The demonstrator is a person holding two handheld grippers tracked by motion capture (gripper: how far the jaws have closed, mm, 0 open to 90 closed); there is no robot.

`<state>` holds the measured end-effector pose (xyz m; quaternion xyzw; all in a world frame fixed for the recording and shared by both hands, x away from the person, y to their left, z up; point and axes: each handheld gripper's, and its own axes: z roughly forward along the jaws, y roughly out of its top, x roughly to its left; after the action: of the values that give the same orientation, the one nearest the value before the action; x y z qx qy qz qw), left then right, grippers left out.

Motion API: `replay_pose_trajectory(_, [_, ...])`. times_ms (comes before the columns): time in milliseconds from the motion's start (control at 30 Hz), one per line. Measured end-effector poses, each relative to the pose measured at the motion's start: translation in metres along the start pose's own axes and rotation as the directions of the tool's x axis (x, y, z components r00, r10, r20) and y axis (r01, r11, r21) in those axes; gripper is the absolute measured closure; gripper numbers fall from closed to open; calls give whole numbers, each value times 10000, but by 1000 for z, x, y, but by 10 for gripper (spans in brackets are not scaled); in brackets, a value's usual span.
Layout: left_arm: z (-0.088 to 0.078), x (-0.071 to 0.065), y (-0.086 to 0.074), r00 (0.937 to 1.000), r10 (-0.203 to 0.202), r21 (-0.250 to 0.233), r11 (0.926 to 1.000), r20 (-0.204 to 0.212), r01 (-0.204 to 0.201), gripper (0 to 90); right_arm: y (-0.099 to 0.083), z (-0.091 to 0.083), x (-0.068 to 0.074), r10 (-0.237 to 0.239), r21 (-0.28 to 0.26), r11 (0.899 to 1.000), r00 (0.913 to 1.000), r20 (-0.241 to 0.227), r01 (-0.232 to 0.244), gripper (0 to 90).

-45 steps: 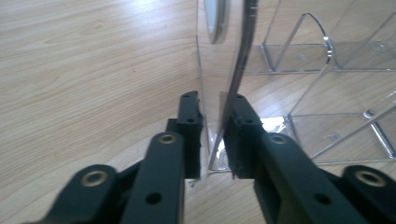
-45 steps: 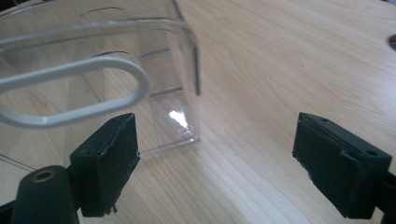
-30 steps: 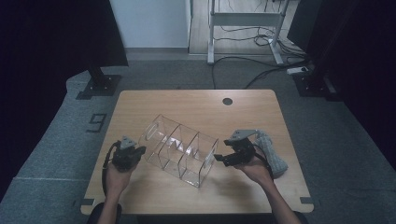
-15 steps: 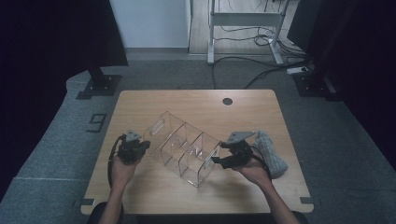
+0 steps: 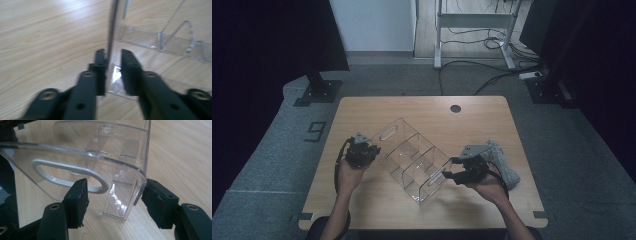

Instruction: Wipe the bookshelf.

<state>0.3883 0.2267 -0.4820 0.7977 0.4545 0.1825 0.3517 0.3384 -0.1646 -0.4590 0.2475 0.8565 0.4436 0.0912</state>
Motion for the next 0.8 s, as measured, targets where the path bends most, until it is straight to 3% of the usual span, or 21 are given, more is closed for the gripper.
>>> replay_pose_trajectory(67, [-2,-3,-2,9998,51,-3,10000,-175,-52,638,1,-4,1,-28,-110,9999,10000,64,29,392])
replay_pose_trajectory(200, [-11,-9,-11,9998,100,-9,9999,-148,-100,506,2,-10,1,56,-398,9992,10000,23,-55,417])
replay_pose_trajectory(300, [-19,-14,-18,9995,233,-50,9997,-209,-234,481,2,-10,1,46,-358,9993,10000,46,-44,430])
replay_pose_trajectory(467, [-29,-17,-28,9999,112,-178,9998,-41,-113,463,3,-8,6,-32,-301,9995,9997,-242,25,479])
replay_pose_trajectory(800, [-42,-22,-40,9995,237,-401,9989,190,-229,426,15,-7,17,-617,-324,9977,9962,-607,598,471])
